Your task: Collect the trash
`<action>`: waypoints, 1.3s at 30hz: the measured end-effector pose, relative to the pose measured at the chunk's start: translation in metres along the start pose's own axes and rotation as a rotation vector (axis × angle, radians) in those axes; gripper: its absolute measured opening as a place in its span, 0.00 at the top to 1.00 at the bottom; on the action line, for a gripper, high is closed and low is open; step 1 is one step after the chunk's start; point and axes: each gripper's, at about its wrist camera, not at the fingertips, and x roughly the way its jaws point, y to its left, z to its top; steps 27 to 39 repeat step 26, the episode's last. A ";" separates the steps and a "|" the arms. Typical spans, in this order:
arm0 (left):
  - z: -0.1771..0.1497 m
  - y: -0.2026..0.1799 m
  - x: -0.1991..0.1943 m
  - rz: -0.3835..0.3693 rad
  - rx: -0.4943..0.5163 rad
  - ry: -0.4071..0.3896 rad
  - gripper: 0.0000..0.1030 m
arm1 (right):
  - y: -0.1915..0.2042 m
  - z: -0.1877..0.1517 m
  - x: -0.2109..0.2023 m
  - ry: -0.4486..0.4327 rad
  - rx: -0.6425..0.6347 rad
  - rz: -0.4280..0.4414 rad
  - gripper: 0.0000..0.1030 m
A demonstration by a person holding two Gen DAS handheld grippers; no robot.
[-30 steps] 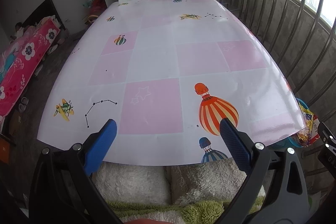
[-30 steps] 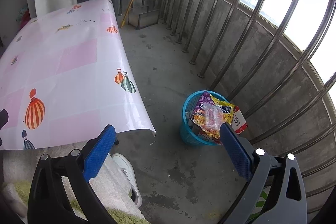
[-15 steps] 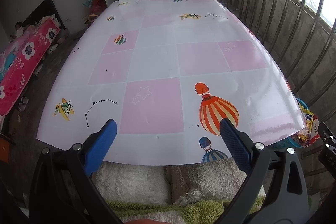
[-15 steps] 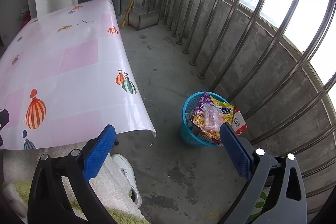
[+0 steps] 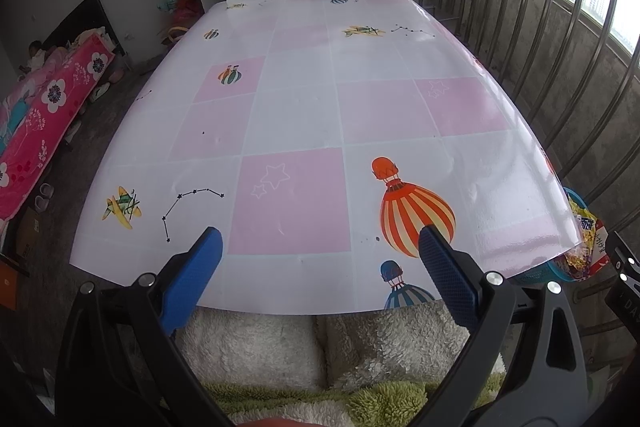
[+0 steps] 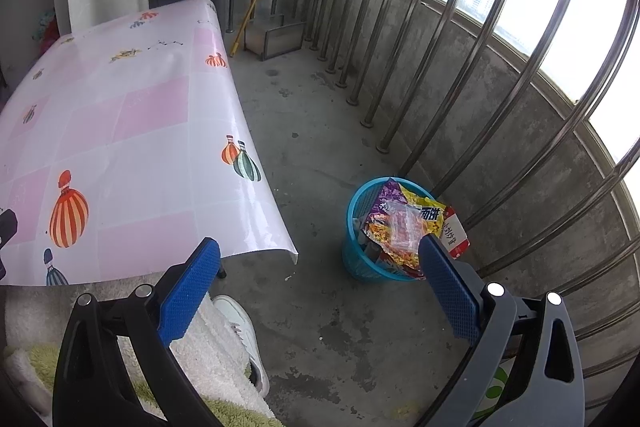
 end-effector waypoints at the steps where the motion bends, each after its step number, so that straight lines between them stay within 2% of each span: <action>1: 0.000 0.000 0.000 0.001 0.000 0.000 0.09 | 0.000 0.000 -0.001 -0.001 0.000 -0.001 0.06; 39: 0.001 0.000 -0.001 -0.006 0.002 0.008 0.09 | -0.001 0.003 -0.004 -0.014 0.002 -0.006 0.06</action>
